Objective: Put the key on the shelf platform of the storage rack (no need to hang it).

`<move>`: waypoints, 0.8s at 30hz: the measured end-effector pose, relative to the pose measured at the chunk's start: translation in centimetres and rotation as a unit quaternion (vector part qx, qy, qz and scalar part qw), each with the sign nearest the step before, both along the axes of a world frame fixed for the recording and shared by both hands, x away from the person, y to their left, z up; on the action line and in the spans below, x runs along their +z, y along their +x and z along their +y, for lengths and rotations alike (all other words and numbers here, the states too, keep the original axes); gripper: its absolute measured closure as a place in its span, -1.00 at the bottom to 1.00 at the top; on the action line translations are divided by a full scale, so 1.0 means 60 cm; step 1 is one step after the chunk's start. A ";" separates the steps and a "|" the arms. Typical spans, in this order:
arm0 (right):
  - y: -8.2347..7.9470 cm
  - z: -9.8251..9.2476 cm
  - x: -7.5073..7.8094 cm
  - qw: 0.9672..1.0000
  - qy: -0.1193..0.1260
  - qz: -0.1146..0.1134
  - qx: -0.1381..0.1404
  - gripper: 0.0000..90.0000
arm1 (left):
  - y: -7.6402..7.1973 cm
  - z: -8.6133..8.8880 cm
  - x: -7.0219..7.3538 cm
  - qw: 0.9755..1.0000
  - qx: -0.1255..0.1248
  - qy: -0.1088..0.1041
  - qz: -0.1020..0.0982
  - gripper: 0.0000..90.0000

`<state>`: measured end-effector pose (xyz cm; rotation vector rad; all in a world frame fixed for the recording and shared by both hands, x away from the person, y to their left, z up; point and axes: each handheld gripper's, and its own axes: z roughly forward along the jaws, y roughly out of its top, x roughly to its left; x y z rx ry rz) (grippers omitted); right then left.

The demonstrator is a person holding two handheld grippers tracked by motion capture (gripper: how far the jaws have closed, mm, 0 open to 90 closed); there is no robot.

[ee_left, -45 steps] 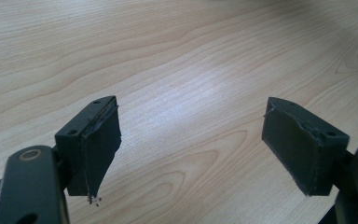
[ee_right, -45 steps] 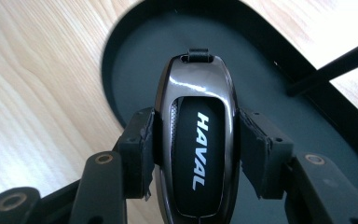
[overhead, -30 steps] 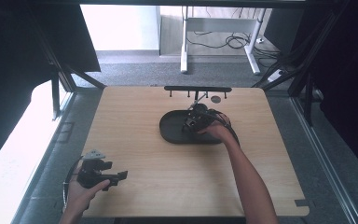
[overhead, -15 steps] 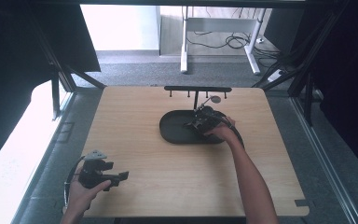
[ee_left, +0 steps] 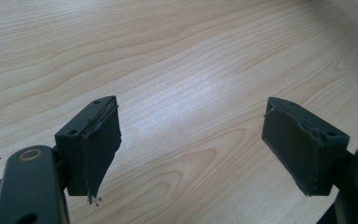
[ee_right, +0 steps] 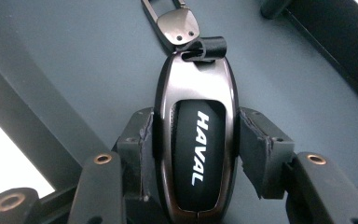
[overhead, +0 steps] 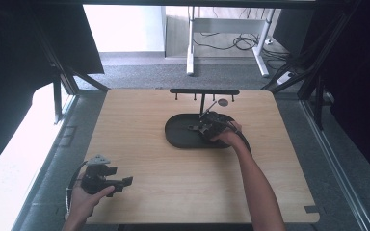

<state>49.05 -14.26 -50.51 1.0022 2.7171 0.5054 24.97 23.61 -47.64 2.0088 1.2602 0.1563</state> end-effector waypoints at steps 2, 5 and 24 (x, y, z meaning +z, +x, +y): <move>-0.001 0.002 0.000 1.000 -0.006 -0.005 -0.006 0.04 | 0.000 0.000 0.000 1.000 0.000 0.000 0.000 -0.56; -0.003 0.003 0.004 1.000 0.001 -0.012 -0.012 -0.06 | 0.000 0.000 0.000 1.000 0.000 0.000 0.000 -0.56; -0.153 -0.034 0.073 0.991 0.097 -0.089 -0.022 -0.23 | 0.000 -0.010 -0.002 1.000 -0.008 0.006 0.001 -0.56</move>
